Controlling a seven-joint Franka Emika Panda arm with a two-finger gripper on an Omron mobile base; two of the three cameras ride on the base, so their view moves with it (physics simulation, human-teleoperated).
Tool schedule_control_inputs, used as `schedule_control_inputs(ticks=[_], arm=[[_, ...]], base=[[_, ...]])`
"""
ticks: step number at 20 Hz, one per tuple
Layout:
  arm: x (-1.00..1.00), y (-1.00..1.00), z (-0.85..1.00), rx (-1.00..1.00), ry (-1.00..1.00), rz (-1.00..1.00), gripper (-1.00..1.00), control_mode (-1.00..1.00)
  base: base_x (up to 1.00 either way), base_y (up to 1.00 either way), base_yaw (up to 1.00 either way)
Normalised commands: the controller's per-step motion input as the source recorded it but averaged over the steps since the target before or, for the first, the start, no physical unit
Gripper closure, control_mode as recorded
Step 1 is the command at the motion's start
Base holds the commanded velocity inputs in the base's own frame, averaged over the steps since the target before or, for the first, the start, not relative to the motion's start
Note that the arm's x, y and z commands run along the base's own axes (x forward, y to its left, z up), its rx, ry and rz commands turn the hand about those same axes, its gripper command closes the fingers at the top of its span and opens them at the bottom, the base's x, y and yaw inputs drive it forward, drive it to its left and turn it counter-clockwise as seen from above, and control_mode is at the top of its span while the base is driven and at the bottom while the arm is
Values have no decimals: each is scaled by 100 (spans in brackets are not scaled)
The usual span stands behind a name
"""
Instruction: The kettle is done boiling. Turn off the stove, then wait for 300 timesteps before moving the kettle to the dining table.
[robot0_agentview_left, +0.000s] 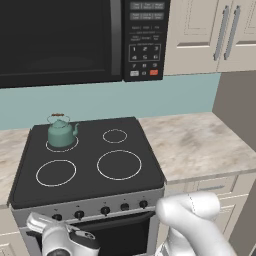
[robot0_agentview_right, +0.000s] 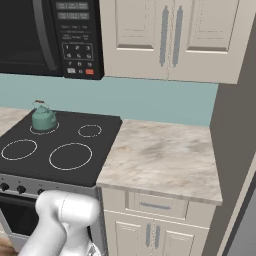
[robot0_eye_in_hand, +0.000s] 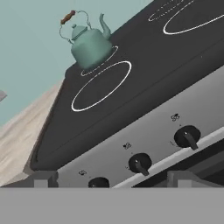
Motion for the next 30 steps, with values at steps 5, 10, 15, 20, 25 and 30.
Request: schedule_control_inputs(ticks=[5,10,15,20,25,30], arm=[[-23,0,68,-2,1,-7,-100,-100],[-16,-2,69,-4,5,-7,-100,-100],[-2,-1,73,-7,13,-5,-100,-100],[0,-2,77,-9,16,-5,-100,-100],[0,-4,70,-14,14,-3,-100,-100],[1,-1,56,-22,10,0,-100,-100]], base=[[0,0,0],[0,0,0],[0,0,0],[0,0,0],[0,0,0],[0,0,0]])
